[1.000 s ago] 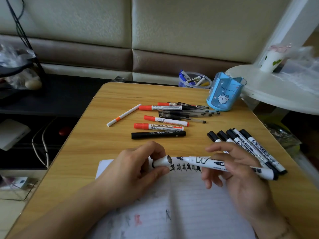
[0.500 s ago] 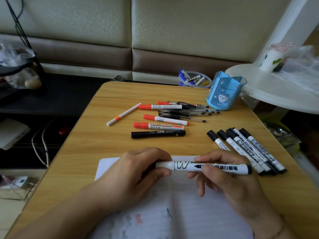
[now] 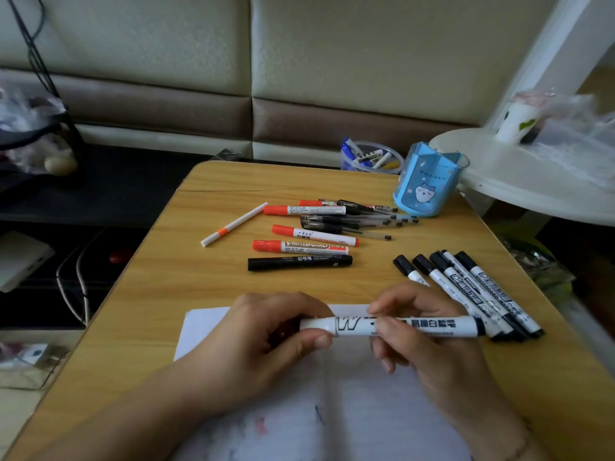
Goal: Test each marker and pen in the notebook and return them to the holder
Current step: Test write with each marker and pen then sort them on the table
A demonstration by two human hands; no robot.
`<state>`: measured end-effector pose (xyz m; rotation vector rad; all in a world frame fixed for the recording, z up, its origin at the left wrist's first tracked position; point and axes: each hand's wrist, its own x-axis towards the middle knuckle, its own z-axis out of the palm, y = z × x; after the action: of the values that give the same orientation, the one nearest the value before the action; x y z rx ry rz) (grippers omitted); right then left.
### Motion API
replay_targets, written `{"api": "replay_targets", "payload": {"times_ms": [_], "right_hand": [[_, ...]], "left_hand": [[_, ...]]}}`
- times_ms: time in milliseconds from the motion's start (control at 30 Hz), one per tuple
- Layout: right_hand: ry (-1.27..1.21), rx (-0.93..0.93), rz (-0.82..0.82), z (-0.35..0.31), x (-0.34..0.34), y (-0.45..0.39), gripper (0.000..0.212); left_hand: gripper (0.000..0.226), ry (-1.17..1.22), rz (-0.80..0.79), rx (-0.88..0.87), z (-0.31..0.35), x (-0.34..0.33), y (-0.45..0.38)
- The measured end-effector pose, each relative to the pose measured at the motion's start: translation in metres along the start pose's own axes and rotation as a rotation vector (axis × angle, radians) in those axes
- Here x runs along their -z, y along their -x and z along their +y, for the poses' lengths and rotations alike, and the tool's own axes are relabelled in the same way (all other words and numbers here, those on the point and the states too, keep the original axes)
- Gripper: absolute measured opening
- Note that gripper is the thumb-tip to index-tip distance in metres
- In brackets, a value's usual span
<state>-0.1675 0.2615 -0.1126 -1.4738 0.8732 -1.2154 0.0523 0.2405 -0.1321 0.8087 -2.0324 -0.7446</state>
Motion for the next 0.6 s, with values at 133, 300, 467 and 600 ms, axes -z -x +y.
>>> {"api": "replay_targets", "payload": {"times_ms": [133,300,467,600], "right_hand": [[-0.197,0.06,0.283,-0.006,0.025,-0.006,0.036],[-0.087,-0.011,0.323,-0.015,0.058,-0.002,0.08],[0.098,0.003,0.692,-0.022,0.072,-0.002,0.02],[0.715,-0.098,0.798,-0.02,0.114,-0.01,0.029]], "left_hand": [[0.048,0.184,-0.018,0.082,-0.006,0.002,0.003],[0.028,0.04,-0.141,0.068,-0.008,-0.001,0.0],[0.025,0.062,-0.134,0.106,-0.005,0.001,-0.001],[0.023,0.059,-0.149,0.113,-0.007,0.0,-0.002]]}}
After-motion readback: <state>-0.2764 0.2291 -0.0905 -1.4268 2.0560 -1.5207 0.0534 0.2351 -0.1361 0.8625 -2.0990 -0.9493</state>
